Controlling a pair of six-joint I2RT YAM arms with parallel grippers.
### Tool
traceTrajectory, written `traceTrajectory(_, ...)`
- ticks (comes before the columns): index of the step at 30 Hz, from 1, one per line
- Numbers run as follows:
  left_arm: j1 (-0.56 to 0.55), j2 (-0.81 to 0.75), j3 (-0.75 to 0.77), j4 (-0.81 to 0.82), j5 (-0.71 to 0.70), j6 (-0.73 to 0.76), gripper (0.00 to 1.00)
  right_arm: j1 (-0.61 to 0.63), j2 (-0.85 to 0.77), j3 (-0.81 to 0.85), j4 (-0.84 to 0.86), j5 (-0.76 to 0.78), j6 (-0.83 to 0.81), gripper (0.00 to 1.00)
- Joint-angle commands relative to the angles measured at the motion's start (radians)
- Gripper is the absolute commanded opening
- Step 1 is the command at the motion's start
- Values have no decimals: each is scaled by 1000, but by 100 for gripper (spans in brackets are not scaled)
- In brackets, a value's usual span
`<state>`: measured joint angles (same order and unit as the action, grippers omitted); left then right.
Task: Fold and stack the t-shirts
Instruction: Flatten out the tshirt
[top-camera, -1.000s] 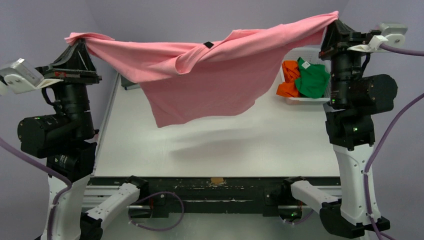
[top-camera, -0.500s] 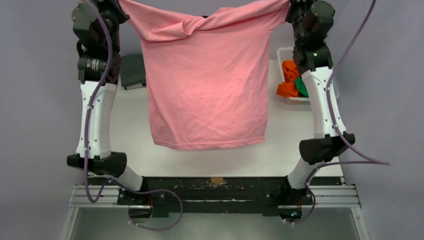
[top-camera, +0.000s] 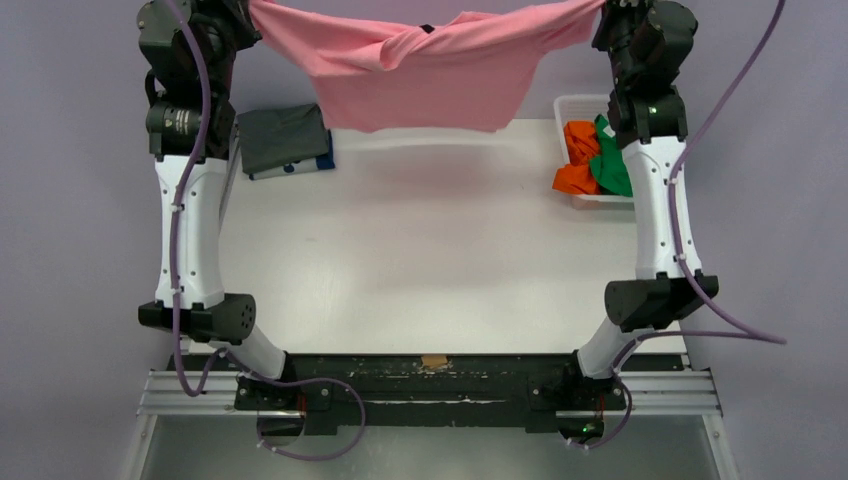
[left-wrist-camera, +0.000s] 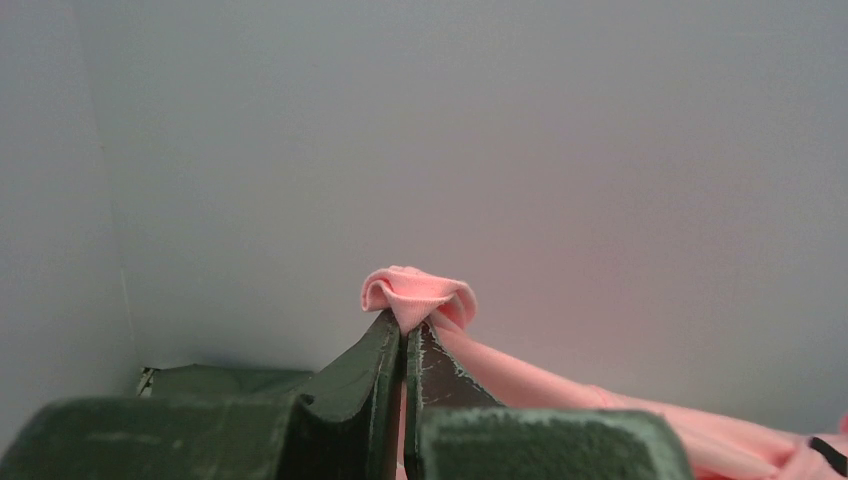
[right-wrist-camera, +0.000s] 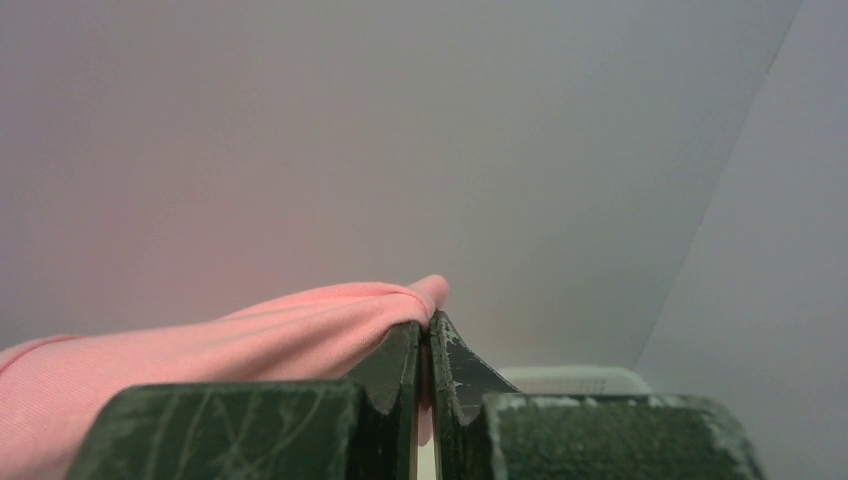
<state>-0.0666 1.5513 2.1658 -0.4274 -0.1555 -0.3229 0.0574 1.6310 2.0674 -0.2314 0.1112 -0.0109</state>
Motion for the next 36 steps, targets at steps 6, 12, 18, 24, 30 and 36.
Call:
traceTrajectory(6, 13, -175, -659, -69, -6, -135, 0, -5, -168, -572, -217, -204, 297, 0)
traceTrajectory(12, 13, -93, -918, -242, 27, -273, 0, -4, -216, -883, -382, -220, 410, 0)
traceTrajectory(18, 12, -20, -1059, -320, 82, -350, 0, -4, -120, -1063, -555, -249, 451, 15)
traceTrajectory(24, 13, -75, -1028, -432, -30, -357, 40, -4, -101, -1006, -632, -93, 449, 42)
traceTrajectory(30, 8, -162, -968, -380, 91, -325, 100, 20, -170, -877, -514, -85, 377, 98)
traceTrajectory(36, -99, -16, -920, -221, 339, -339, 100, 160, -66, -839, -149, -131, 372, 99)
